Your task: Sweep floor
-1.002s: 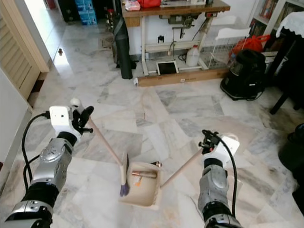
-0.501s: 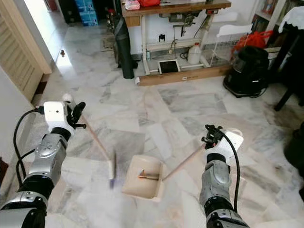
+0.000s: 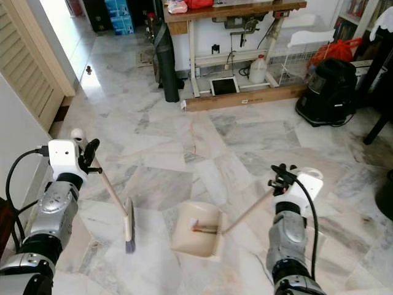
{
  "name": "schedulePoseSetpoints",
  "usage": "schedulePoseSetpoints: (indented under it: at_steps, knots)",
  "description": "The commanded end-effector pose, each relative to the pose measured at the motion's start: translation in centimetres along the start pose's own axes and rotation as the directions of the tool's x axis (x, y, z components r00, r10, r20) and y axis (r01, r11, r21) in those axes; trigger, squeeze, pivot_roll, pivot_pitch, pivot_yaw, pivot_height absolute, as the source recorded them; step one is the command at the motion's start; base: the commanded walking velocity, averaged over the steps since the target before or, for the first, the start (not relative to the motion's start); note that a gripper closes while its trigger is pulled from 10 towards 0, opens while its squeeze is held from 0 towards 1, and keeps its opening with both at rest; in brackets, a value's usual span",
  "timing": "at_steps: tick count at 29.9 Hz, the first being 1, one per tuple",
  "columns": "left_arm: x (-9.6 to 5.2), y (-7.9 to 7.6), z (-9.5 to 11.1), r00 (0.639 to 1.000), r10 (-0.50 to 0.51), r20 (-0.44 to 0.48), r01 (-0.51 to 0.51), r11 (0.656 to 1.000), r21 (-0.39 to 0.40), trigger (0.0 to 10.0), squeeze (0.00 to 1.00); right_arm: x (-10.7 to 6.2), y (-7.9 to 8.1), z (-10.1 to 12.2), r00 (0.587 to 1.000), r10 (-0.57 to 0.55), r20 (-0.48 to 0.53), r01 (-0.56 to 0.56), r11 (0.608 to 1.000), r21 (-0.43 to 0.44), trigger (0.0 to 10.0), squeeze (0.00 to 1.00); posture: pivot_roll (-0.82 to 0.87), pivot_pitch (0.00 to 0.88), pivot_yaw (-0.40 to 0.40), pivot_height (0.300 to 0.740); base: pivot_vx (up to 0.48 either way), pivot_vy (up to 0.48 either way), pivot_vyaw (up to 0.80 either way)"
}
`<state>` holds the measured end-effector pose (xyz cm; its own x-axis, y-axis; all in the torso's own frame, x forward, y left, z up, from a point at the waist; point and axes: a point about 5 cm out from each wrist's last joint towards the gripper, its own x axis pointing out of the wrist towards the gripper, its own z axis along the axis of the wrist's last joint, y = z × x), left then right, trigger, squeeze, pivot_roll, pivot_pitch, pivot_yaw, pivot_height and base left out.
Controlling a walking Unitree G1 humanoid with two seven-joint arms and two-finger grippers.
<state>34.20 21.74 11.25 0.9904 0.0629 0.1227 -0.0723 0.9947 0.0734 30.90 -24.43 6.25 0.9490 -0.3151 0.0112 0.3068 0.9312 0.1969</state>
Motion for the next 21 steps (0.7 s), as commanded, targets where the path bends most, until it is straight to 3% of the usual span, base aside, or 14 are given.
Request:
schedulePoseSetpoints:
  at_steps: [1, 13, 21]
  knots:
    - [0.1, 0.1, 0.6, 0.999, 0.002, 0.044, -0.003, 1.0, 0.015, 10.0, 0.0, 0.7, 1.1, 1.5, 0.996, 0.034, 0.077, -0.034, 0.999, 0.004, 10.0, 0.0, -0.04, 0.0, 0.05, 0.74, 0.0, 0.0, 0.0]
    - [-1.1, 0.4, -0.1, 0.999, -0.002, 0.05, 0.0, 0.999, 0.037, 10.0, 0.0, -0.7, 1.7, 0.4, 0.994, 0.086, 0.071, -0.081, 0.994, -0.08, 10.0, 0.0, -0.03, 0.0, 0.054, 0.74, 0.0, 0.0, 0.0]
    - [-1.7, -0.3, -0.6, 0.999, -0.011, 0.043, 0.01, 0.999, 0.032, 10.0, 0.0, -0.9, 0.8, 0.8, 0.994, 0.057, 0.09, -0.05, 0.996, -0.071, 10.0, 0.0, -0.03, 0.0, 0.041, 0.74, 0.0, 0.0, 0.8]
